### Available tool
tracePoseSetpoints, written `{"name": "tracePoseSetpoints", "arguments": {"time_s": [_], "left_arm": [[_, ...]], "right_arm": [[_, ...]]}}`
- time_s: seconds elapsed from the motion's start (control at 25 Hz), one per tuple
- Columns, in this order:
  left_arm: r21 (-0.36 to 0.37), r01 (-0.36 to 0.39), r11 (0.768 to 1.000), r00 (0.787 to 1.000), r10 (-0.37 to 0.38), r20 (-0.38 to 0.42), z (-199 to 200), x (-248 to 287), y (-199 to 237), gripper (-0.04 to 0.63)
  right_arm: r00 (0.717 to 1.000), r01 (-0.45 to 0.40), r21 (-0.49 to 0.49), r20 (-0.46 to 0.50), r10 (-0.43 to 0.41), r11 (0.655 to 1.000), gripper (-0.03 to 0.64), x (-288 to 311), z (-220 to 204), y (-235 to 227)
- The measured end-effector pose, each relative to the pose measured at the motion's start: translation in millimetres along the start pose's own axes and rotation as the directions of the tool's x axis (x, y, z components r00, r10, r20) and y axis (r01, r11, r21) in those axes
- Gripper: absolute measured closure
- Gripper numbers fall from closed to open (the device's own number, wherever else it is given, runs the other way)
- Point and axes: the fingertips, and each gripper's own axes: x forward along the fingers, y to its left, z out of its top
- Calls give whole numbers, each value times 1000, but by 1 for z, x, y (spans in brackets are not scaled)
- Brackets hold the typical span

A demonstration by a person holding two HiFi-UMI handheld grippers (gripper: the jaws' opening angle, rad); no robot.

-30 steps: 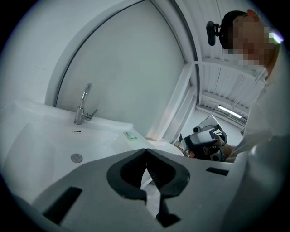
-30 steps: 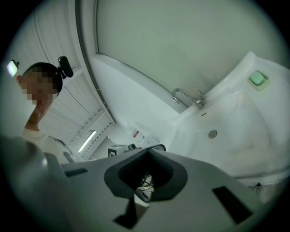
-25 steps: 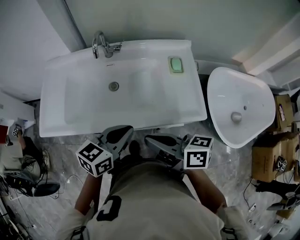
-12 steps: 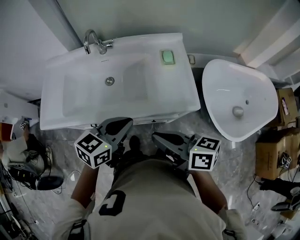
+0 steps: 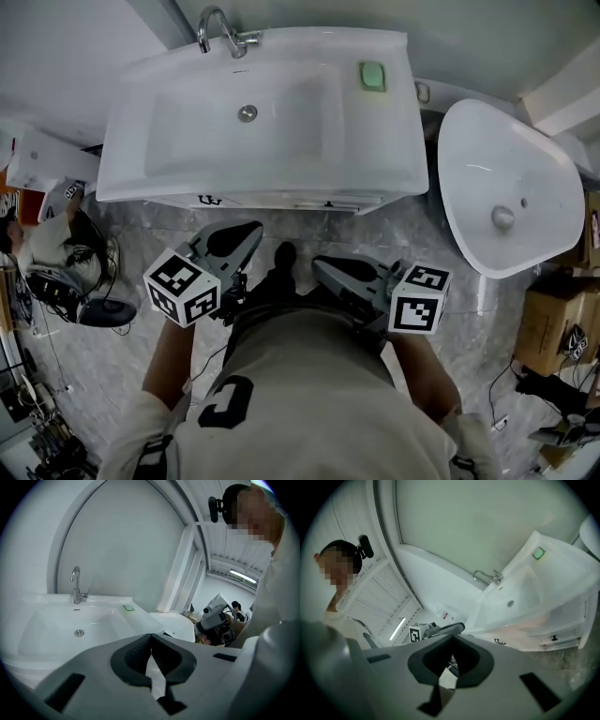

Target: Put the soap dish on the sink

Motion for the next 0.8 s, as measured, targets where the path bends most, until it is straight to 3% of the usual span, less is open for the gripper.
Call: {"name": "tracePoseSetpoints", "arguments": {"time_s": [0.32,0.52,0.8], "left_arm": [[-19,9,1000,1000,-9,30,-11,-43,38,575],[-69,20,997,998,-16,62,-25,-76,74,575],[-58,65,996,997,-62,49,-41,-90,99,575]], "right_arm": [[999,40,-4,-11,-40,999,607,52,-6,10],[996,81,-29,-42,-82,996,607,100,-14,21],[990,139,-37,-27,-140,990,607,141,-26,26]]}}
